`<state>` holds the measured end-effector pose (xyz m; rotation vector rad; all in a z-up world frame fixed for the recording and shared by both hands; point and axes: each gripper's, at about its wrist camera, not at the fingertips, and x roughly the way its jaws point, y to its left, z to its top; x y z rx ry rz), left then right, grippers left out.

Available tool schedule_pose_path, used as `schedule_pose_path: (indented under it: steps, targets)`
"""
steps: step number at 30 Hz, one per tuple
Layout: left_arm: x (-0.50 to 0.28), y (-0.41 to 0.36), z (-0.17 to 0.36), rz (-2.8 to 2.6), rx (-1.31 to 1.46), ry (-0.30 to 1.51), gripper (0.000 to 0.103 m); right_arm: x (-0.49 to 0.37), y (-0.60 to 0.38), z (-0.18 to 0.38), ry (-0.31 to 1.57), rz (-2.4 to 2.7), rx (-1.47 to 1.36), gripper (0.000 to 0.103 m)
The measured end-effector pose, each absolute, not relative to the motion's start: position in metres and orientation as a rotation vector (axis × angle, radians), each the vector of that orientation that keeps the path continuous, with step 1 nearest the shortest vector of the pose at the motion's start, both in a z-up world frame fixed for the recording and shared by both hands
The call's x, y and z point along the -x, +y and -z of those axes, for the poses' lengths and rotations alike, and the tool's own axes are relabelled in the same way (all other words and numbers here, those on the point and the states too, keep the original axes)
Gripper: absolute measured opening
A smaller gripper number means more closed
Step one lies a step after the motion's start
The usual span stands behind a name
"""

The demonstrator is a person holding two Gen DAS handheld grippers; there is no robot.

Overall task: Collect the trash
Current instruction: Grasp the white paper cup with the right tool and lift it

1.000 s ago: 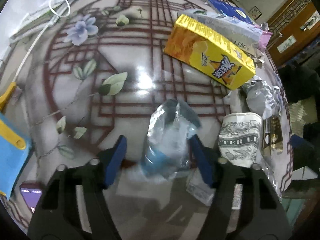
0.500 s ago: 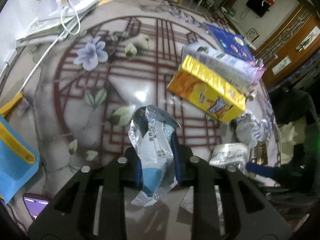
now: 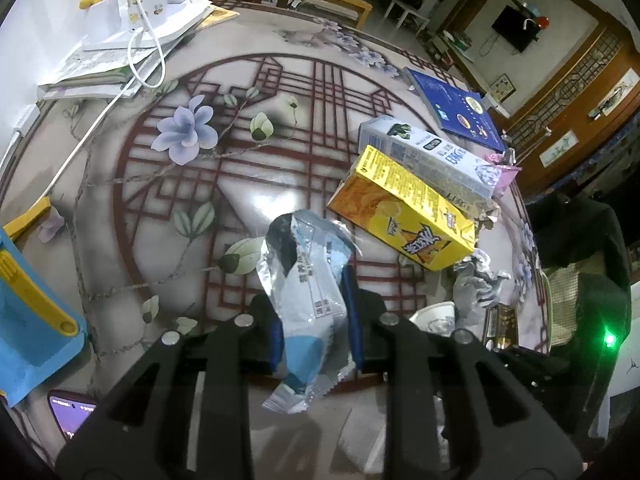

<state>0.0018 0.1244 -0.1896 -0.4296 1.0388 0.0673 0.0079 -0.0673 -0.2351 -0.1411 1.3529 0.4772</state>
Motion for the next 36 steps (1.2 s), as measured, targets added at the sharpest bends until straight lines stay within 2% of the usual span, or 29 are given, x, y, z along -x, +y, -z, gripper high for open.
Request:
schedule_pose_path:
  steps: [20,36]
  targets:
    - [-0.012,0.099,0.17,-0.007,0.405,1.012,0.024,-0.017,-0.129,0.134,1.072,-0.416,-0.033,0.047]
    - [-0.017,0.064,0.165,0.062,0.37,1.025,0.024,-0.018,-0.166,0.119,1.031,-0.352,-0.094,0.048]
